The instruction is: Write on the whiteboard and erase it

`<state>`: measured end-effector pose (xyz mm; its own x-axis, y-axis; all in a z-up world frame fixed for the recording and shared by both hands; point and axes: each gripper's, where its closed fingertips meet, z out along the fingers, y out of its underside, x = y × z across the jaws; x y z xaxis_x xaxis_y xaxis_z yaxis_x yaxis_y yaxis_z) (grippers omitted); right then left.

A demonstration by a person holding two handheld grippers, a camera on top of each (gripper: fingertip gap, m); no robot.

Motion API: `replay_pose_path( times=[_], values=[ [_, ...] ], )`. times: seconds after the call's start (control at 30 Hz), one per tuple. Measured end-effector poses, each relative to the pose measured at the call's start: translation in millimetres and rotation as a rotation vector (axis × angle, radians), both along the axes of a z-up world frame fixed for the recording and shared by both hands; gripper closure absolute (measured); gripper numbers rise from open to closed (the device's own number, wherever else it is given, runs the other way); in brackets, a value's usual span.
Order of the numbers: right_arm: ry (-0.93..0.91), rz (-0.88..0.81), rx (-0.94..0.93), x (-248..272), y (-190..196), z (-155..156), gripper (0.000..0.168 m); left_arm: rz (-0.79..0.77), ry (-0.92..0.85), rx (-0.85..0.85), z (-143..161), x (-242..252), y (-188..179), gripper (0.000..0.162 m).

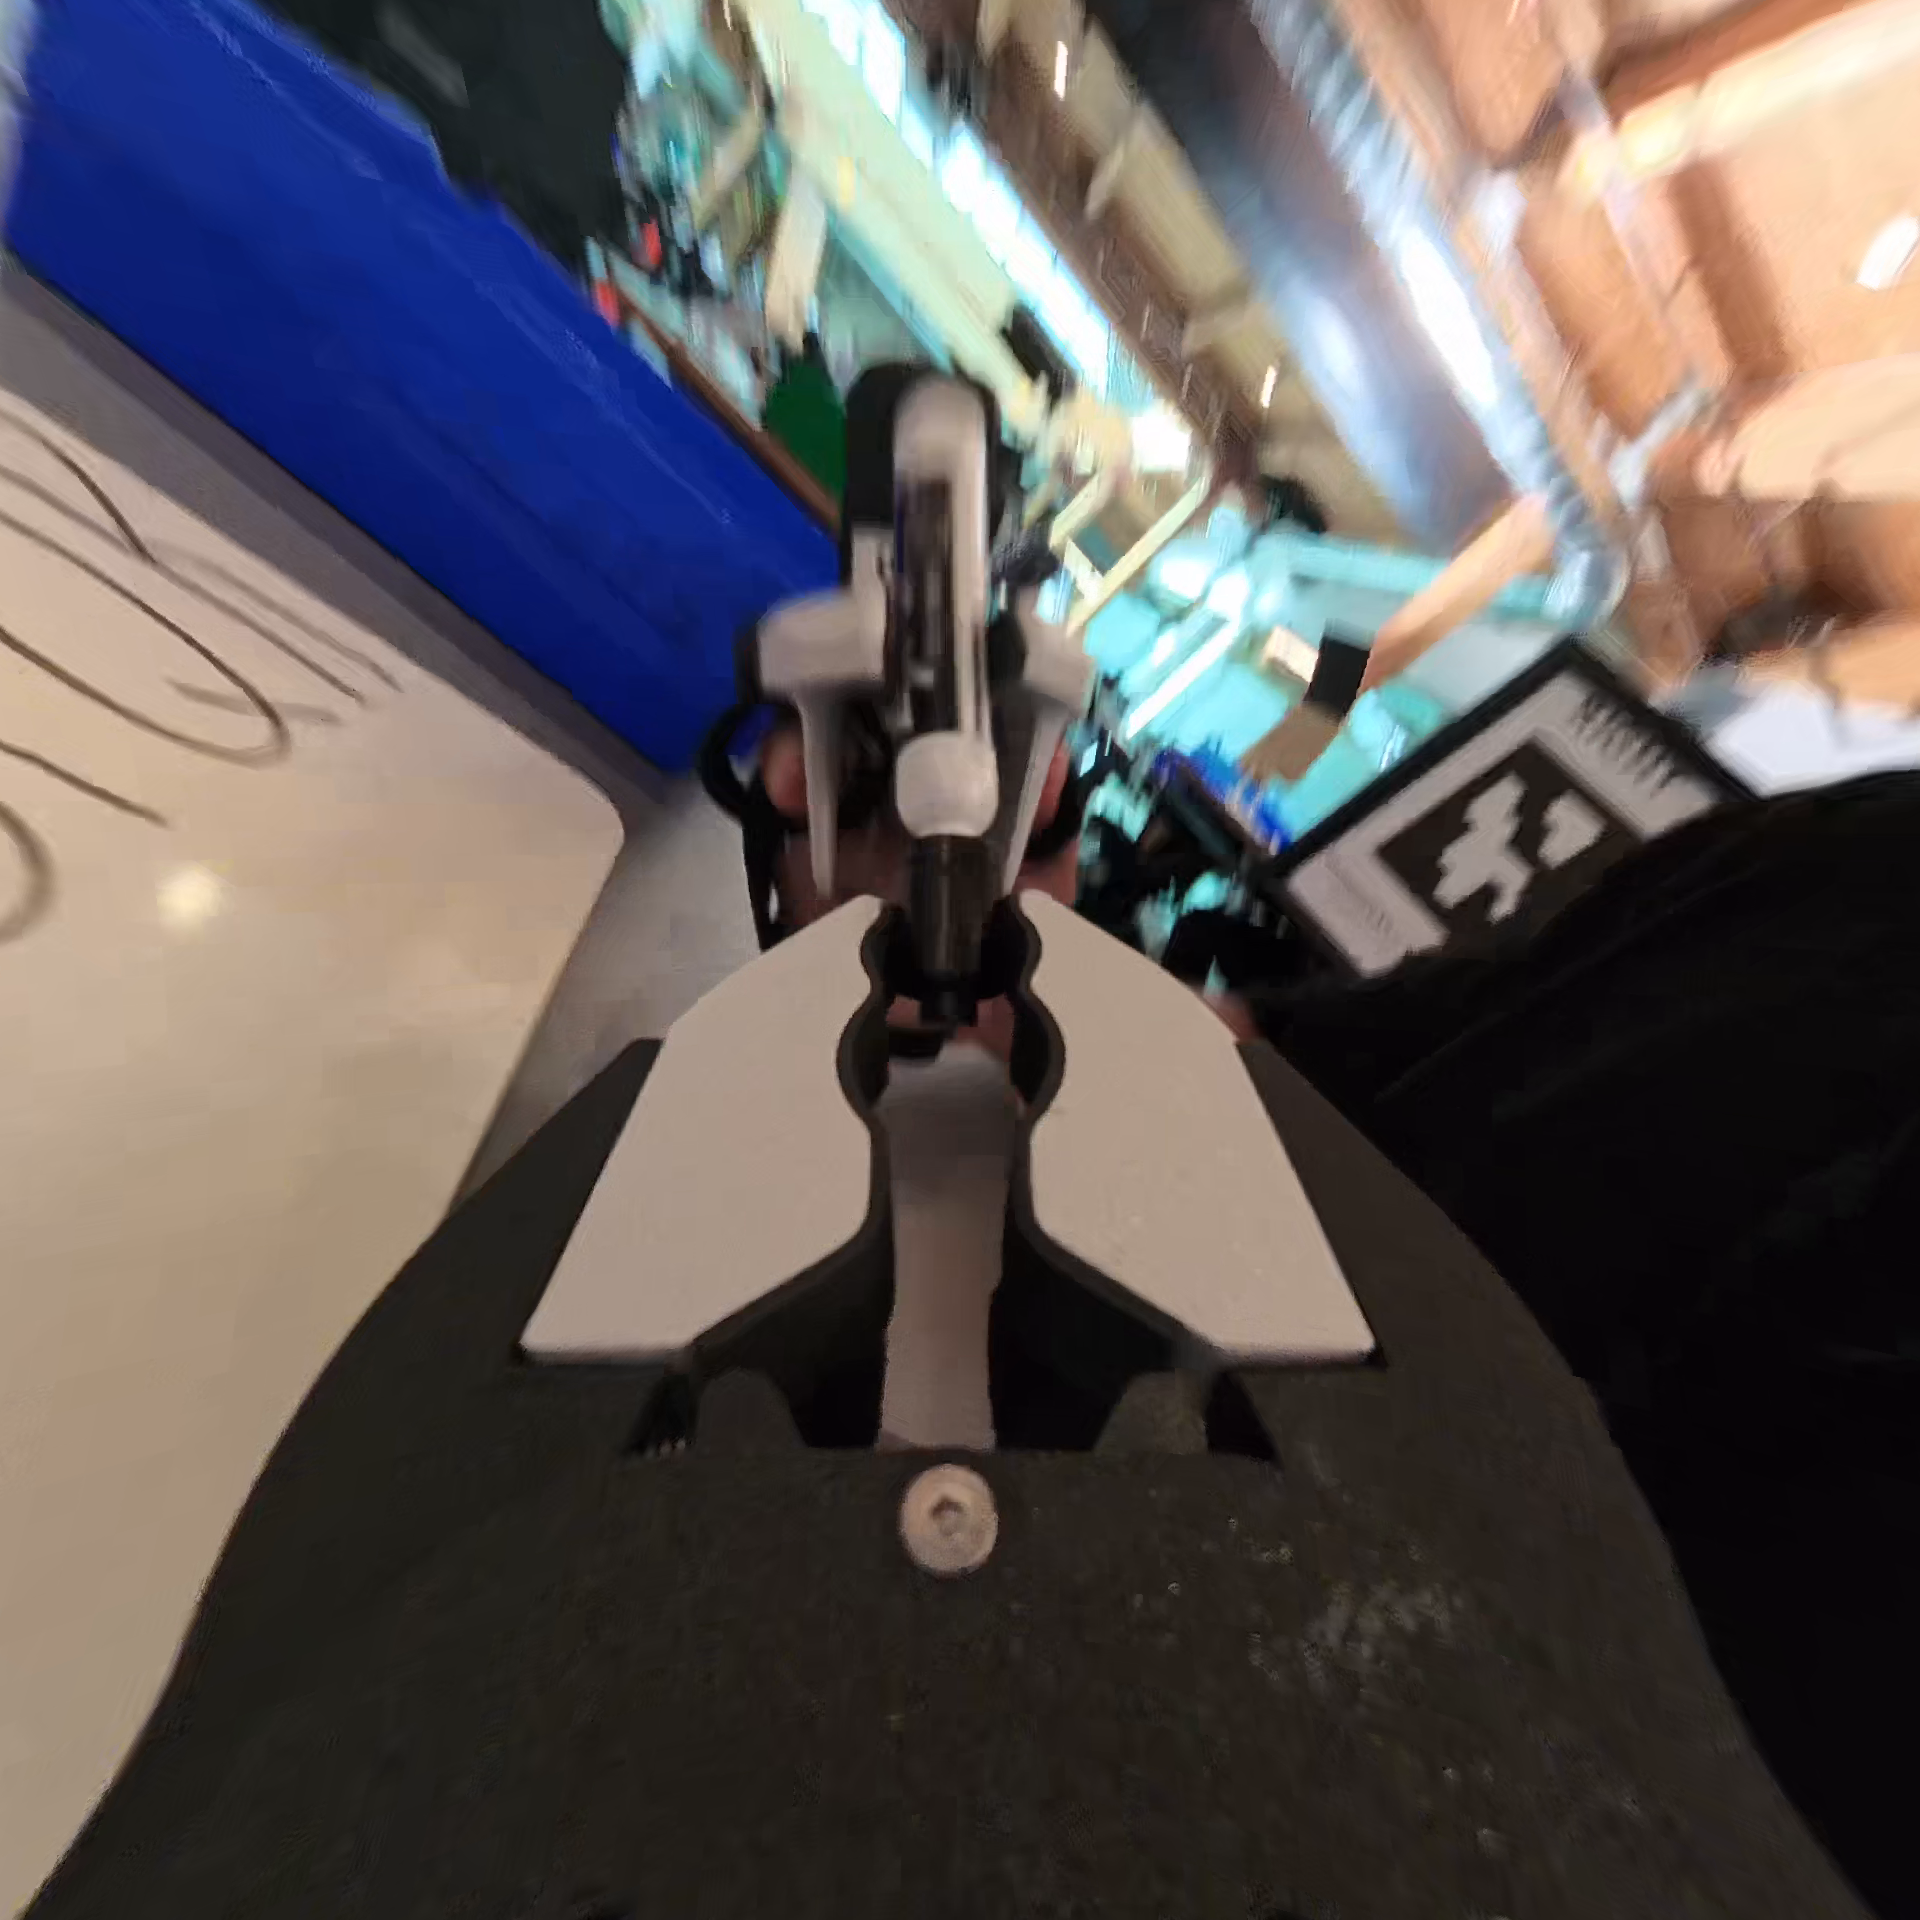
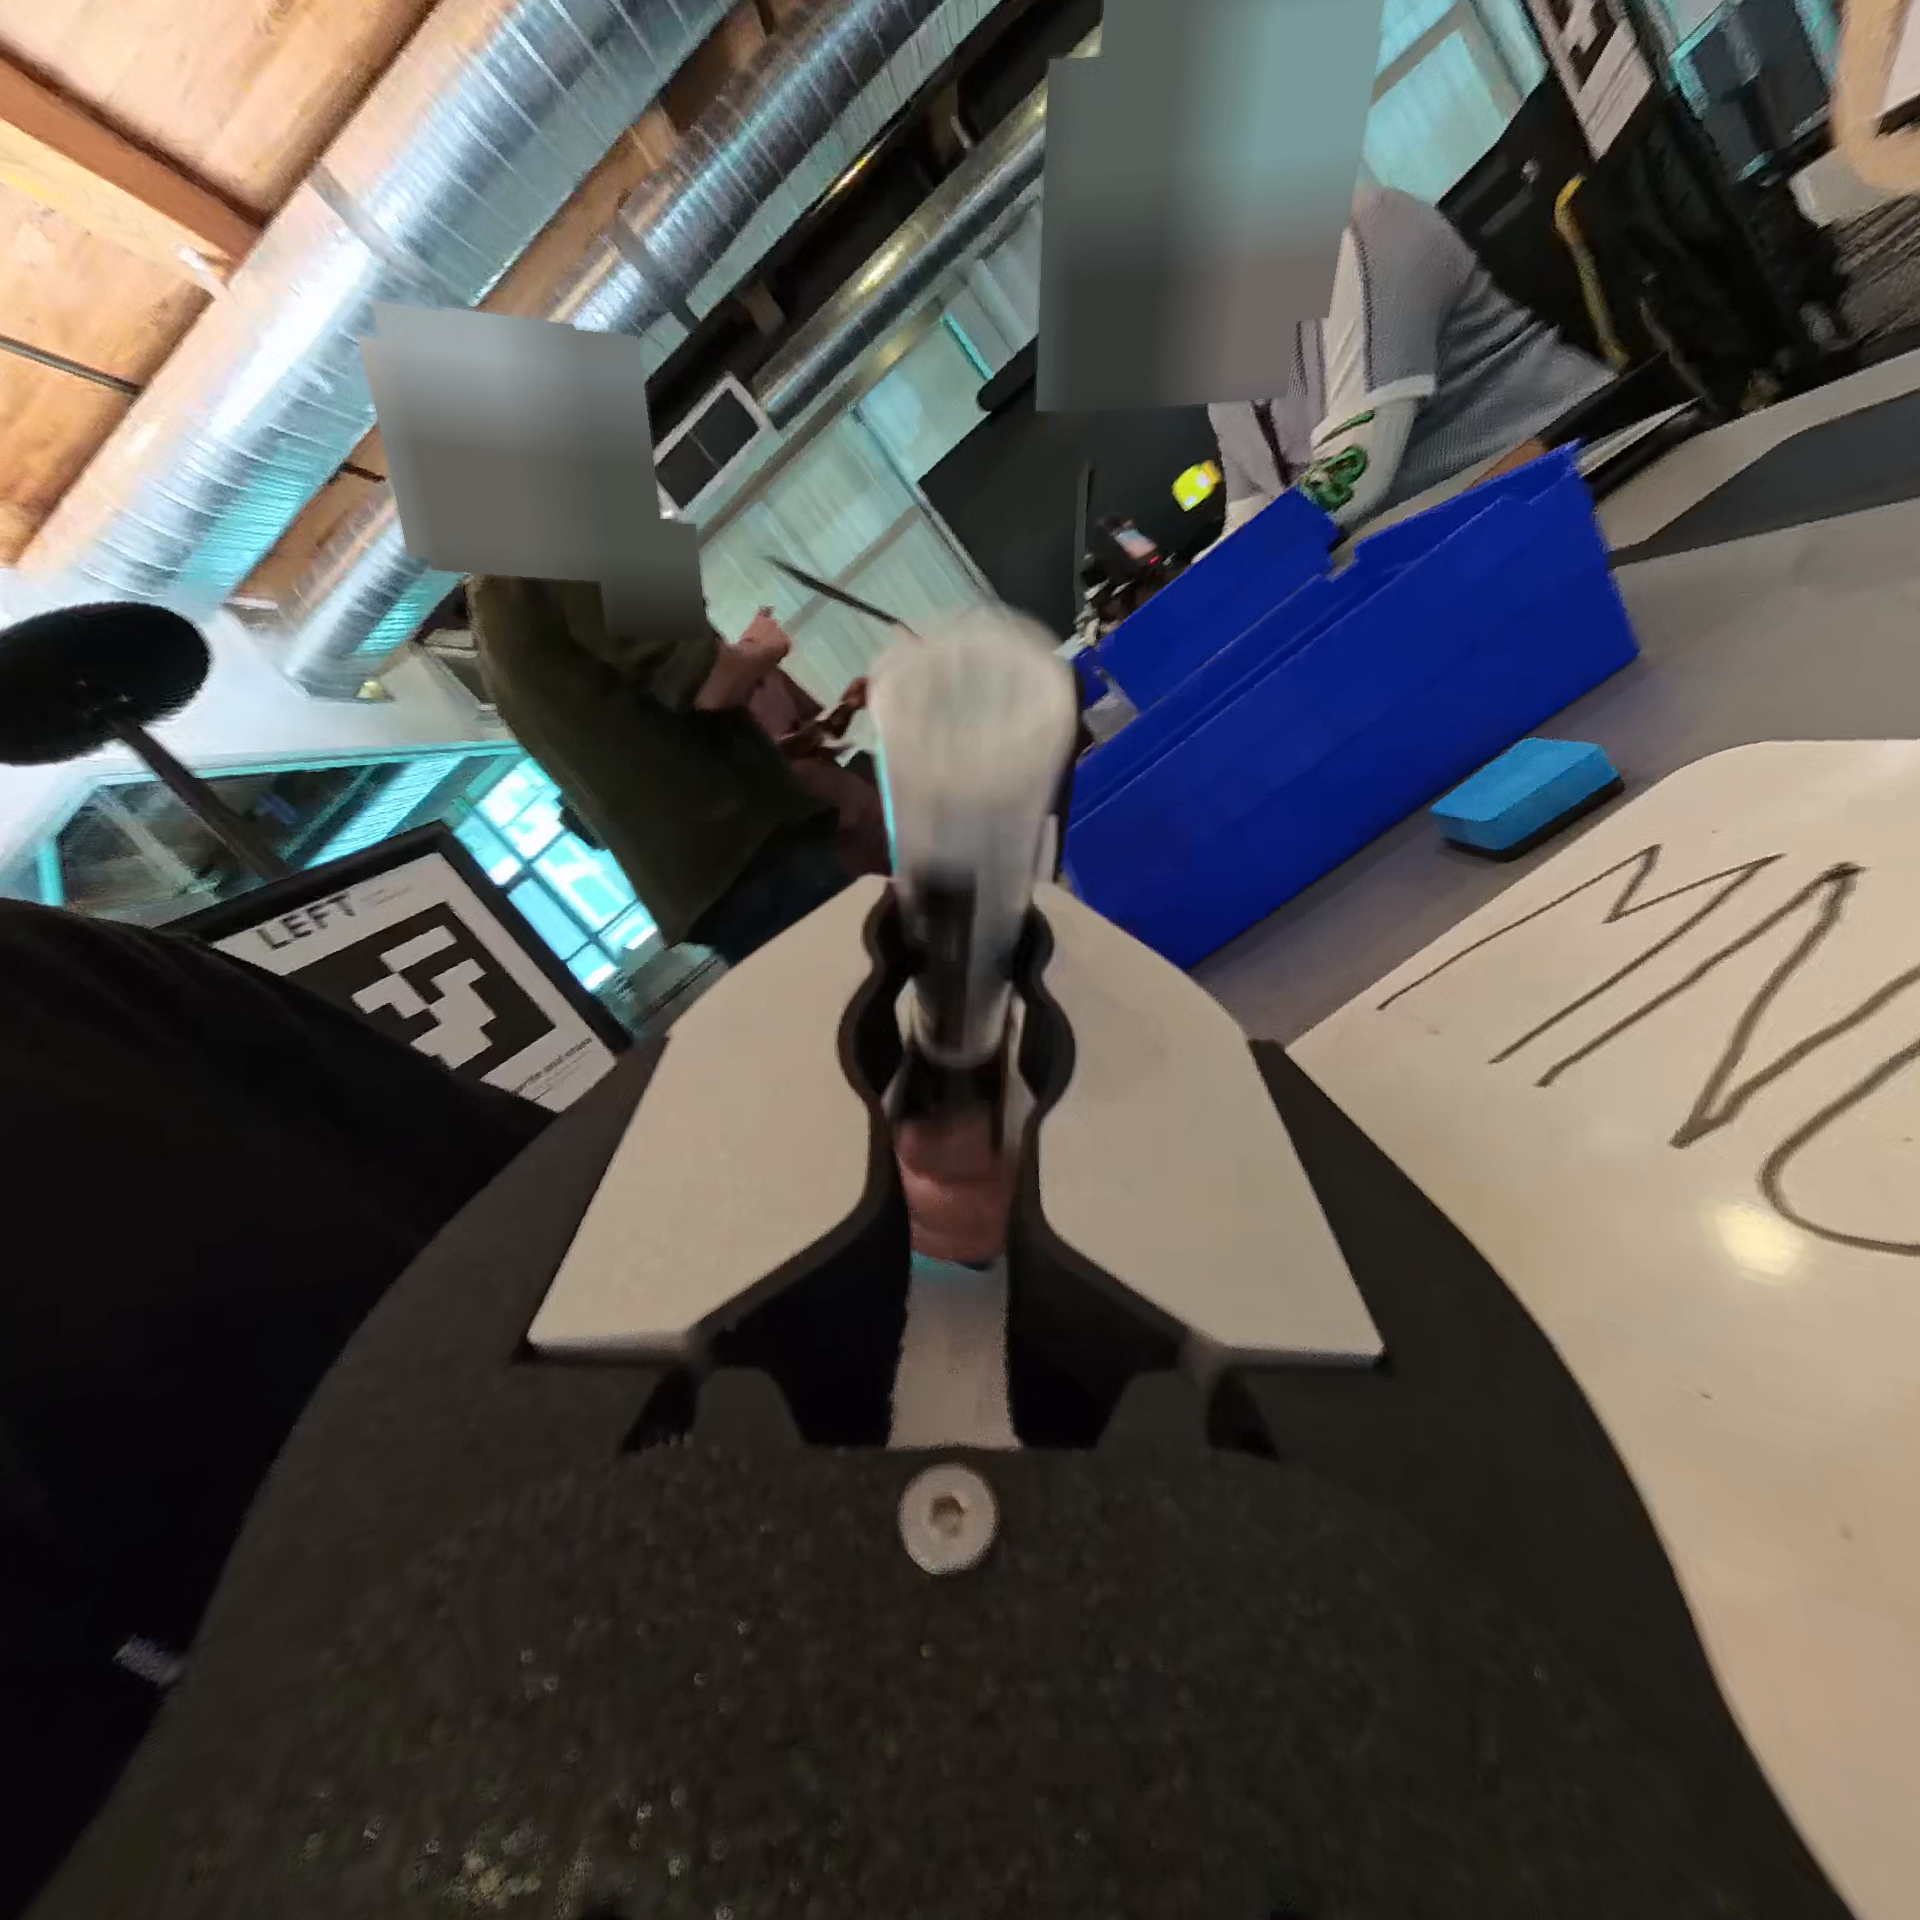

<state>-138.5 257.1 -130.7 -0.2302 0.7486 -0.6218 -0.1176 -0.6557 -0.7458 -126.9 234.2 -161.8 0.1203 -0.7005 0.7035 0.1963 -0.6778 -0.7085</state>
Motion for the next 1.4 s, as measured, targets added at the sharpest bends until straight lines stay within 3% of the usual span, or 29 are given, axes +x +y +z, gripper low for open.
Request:
replay_pose_path(
  times=[0.03, 0.07, 0.1, 0.13, 0.17, 0.23, 0.3, 0.5, 0.67, 0.83, 1.07, 1.17, 1.33, 1.4],
  values=[
    [-0.026, 0.044, 0.018, -7.5, -7.2, -2.4, 0.149, -0.074, 0.115, 0.012, -18.7, 21.8, -12.9, 0.145],
    [-0.070, 0.113, 0.078, -19.3, -25.3, -4.7, 0.149, -0.047, 0.222, 0.023, -36.4, 43.4, -15.8, 0.146],
    [-0.086, 0.099, 0.125, -23.4, -30.8, -1.7, 0.149, 0.036, 0.158, 0.045, -32.7, 47.5, -10.3, 0.145],
    [-0.074, 0.034, 0.130, -16.3, -21.1, 6.4, 0.150, 0.007, 0.042, -0.014, -17.9, 44.4, -10.9, 0.145],
    [-0.034, -0.005, 0.096, -4.9, -10.4, 17.4, 0.150, 0.038, 0.030, 0.031, -4.5, 39.2, -7.4, 0.145],
    [-0.055, -0.025, 0.107, 4.7, -1.6, 20.3, 0.150, 0.061, 0.154, 0.133, -2.6, 36.2, -1.2, 0.144],
    [-0.033, -0.028, 0.079, 6.1, 2.5, 22.9, 0.150, 0.046, 0.086, 0.104, 1.7, 35.1, 0.4, 0.144],
    [-0.032, -0.018, 0.040, 9.5, 4.7, 9.6, 0.150, 0.068, 0.113, 0.114, 3.6, 16.5, 7.0, 0.145],
    [-0.124, 0.075, 0.095, 3.5, -10.4, -6.9, 0.149, -0.036, 0.311, 0.163, -10.4, 2.2, -3.0, 0.145],
    [-0.090, 0.056, 0.080, -3.4, -12.3, -11.0, 0.148, -0.007, 0.281, 0.140, -5.5, -7.9, 0.8, 0.145],
    [0.173, 0.021, -0.225, -8.6, -9.4, -7.5, 0.149, 0.085, 0.169, 0.120, 17.2, -13.0, 12.4, 0.136],
    [0.268, 0.006, -0.331, -4.8, -2.2, -5.6, 0.149, 0.124, 0.191, 0.101, 10.7, -16.0, 17.4, 0.106],
    [0.276, -0.022, -0.336, 2.5, 7.0, -3.9, 0.149, 0.179, 0.132, 0.105, 17.3, -31.0, 20.1, 0.103],
    [0.270, -0.036, -0.334, 6.3, 12.0, -5.0, 0.149, 0.214, 0.131, 0.136, 20.5, -38.6, 20.9, 0.113]
  ],
)
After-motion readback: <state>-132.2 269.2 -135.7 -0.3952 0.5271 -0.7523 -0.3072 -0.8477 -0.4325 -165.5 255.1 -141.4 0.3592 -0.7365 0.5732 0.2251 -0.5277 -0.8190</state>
